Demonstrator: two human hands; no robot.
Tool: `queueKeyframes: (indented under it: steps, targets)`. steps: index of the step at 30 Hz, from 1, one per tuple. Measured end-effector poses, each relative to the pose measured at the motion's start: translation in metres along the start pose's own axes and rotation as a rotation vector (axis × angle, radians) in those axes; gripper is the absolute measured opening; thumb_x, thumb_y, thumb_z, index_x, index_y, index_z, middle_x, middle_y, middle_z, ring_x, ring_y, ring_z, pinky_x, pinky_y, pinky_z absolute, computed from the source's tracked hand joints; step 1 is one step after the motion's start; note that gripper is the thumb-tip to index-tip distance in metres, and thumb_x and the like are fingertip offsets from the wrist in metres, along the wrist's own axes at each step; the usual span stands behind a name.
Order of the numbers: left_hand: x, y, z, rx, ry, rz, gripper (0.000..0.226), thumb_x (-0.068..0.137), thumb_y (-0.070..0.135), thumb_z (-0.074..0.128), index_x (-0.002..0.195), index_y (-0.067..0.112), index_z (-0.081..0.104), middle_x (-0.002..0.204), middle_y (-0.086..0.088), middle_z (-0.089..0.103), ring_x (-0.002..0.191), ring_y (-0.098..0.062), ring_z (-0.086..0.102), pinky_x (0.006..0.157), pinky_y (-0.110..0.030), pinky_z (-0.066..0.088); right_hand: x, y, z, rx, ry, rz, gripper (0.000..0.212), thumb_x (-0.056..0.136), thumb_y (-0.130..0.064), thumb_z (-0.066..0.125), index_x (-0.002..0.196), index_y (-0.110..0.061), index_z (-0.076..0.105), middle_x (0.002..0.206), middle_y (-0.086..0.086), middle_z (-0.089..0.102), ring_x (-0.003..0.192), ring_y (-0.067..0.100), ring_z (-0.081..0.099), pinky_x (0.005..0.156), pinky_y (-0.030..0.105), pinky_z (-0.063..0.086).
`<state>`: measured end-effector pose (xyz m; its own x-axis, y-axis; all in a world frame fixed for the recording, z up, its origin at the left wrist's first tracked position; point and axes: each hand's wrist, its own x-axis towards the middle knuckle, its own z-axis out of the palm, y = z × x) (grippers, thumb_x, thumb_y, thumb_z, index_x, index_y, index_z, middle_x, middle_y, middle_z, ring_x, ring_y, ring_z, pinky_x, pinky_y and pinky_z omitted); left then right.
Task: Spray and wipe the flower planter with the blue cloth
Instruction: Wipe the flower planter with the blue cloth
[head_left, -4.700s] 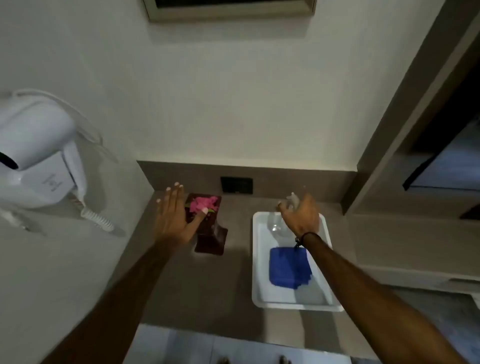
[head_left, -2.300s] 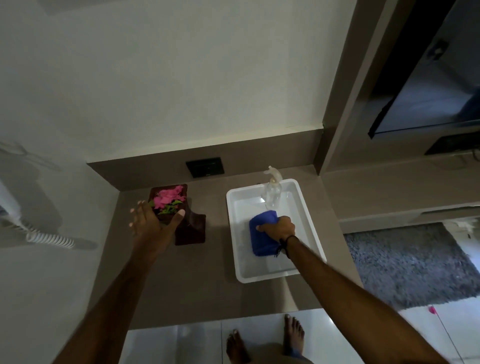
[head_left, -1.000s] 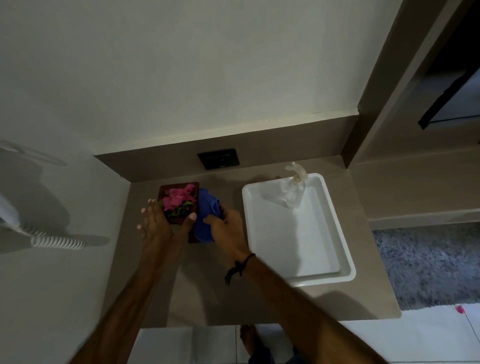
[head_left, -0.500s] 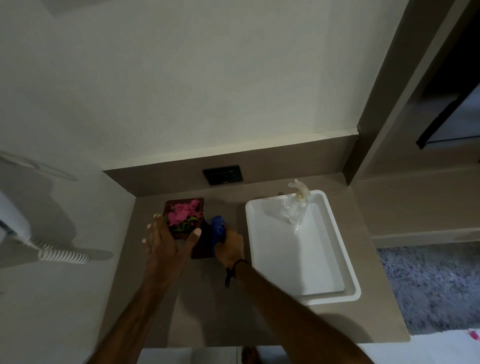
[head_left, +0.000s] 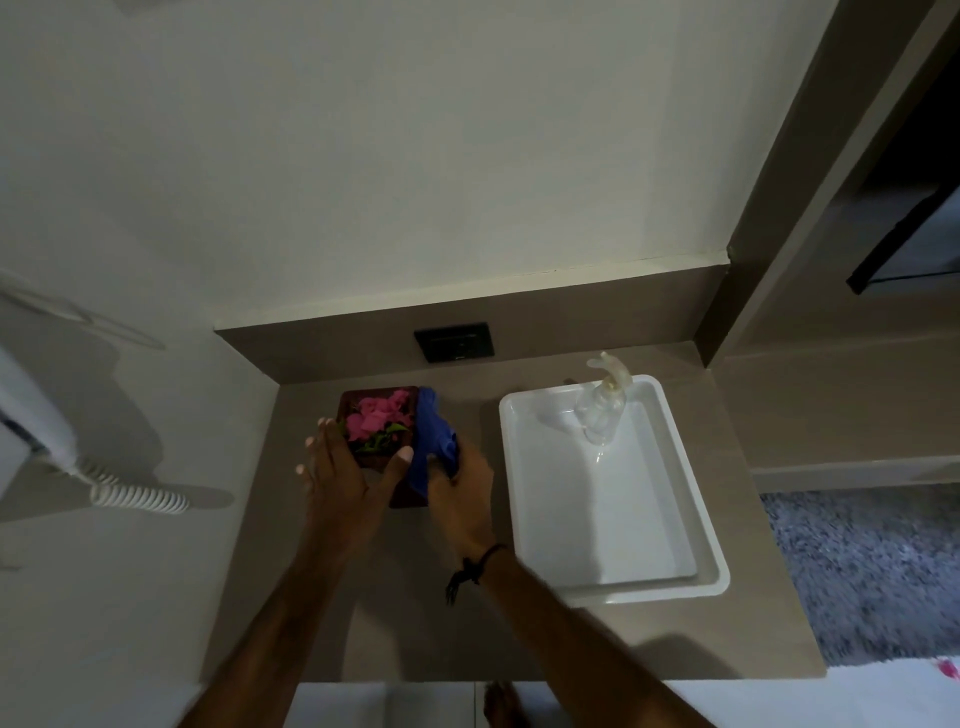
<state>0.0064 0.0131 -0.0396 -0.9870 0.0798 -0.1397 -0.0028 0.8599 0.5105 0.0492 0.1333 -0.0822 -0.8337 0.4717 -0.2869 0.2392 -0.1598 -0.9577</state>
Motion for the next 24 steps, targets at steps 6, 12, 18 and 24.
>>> queueKeyframes:
  steps: [6,12,18,24]
  targets:
    - [0.002,-0.003,0.002,0.009,-0.006,-0.015,0.132,0.059,0.098,0.026,0.157,0.017,-0.009,0.168,-0.01,-0.005,0.154,-0.029,-0.008,0.121,-0.048,-0.005,0.012,0.026,-0.008,-0.39,-0.167,0.021,0.052,0.091,0.004,0.05,0.141,-0.011,0.053,0.119,0.012,0.07,0.106,0.028,0.067,0.094,0.039,0.057]
    - [0.001,-0.007,0.003,-0.005,-0.001,-0.022,0.132,0.059,0.099,0.029,0.157,0.019,-0.008,0.168,-0.009,-0.006,0.154,-0.03,-0.01,0.121,-0.051,-0.001,0.035,0.023,-0.005,-0.585,-0.129,0.027,0.052,0.09,0.0,0.057,0.14,-0.012,0.051,0.121,0.014,0.069,0.109,0.033,0.067,0.093,0.046,0.058]
    - [0.002,-0.006,0.006,-0.036,-0.01,-0.025,0.13,0.06,0.098,0.031,0.156,0.021,-0.009,0.168,-0.007,-0.008,0.153,-0.028,-0.011,0.121,-0.049,-0.004,0.034,0.021,-0.007,-0.506,-0.135,0.137,0.038,0.087,-0.002,0.056,0.124,-0.01,0.061,0.115,0.015,0.071,0.107,0.036,0.066,0.088,0.04,0.056]
    - [0.002,-0.004,0.005,-0.04,0.022,0.011,0.13,0.061,0.097,0.029,0.157,0.017,-0.005,0.168,-0.011,-0.002,0.154,-0.028,-0.006,0.121,-0.047,-0.005,0.034,-0.005,-0.011,-0.296,-0.149,0.224,0.038,0.088,-0.001,0.053,0.124,-0.004,0.064,0.12,0.02,0.069,0.112,0.037,0.064,0.087,0.033,0.053]
